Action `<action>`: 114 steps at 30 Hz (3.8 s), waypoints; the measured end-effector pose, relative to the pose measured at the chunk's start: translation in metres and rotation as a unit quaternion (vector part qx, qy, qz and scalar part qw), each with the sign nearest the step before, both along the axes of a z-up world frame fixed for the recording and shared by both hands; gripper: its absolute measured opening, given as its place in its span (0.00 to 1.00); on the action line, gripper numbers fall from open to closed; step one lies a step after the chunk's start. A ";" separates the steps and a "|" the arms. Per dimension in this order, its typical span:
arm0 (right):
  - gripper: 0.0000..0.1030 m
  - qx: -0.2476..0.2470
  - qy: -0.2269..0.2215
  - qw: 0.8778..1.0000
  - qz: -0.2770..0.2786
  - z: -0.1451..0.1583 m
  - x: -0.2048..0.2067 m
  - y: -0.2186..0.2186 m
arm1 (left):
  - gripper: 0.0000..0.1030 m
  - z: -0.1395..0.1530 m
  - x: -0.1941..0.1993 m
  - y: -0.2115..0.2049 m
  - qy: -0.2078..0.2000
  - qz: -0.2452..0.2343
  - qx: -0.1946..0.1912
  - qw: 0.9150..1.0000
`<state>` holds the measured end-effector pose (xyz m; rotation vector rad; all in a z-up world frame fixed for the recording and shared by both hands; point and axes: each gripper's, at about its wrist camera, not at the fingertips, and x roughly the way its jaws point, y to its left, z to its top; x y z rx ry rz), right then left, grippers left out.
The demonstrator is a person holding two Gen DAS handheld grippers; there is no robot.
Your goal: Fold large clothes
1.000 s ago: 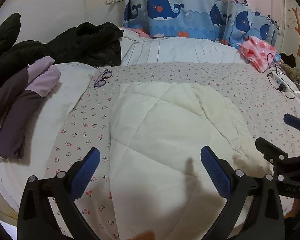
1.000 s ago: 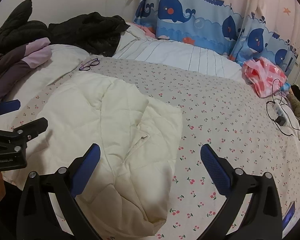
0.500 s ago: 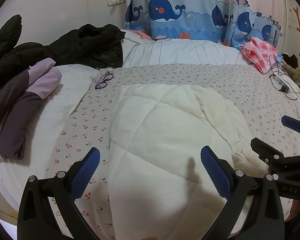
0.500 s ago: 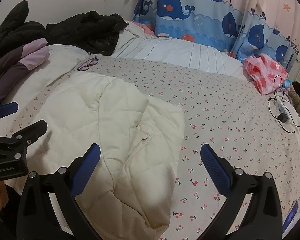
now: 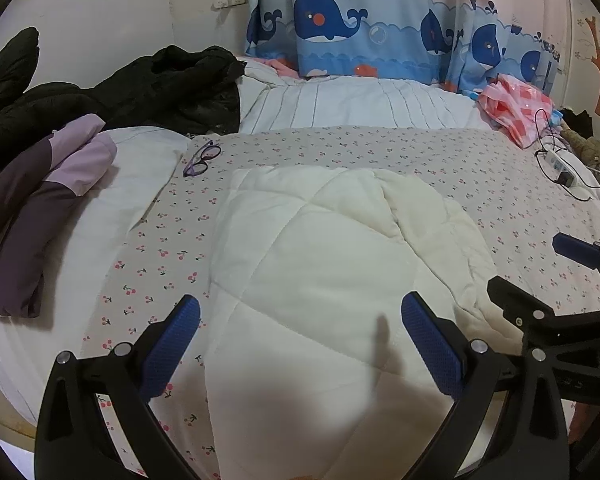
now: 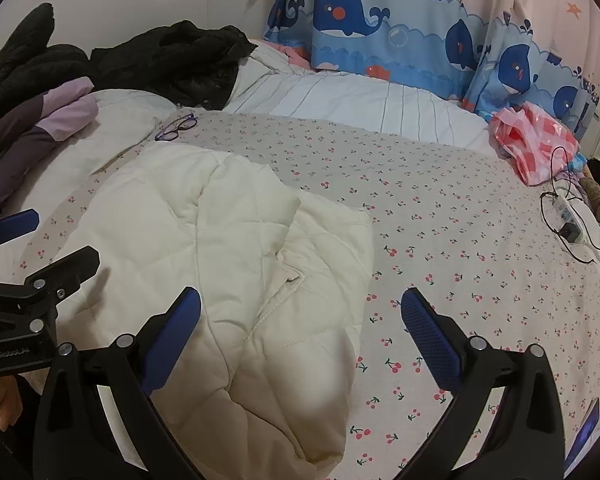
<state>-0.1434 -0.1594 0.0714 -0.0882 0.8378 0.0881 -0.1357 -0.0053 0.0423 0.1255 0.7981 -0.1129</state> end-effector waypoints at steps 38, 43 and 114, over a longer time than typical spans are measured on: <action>0.94 -0.035 -0.011 0.999 0.009 0.000 0.004 0.005 | 0.93 0.002 0.002 0.005 -0.004 0.013 -0.012 1.000; 0.94 -0.038 -0.017 0.999 0.016 0.001 0.002 0.007 | 0.93 0.002 0.002 0.007 -0.006 0.017 -0.010 1.000; 0.94 -0.064 -0.037 0.997 -0.003 0.011 0.003 0.003 | 0.93 0.006 -0.003 0.003 -0.022 0.027 0.023 0.999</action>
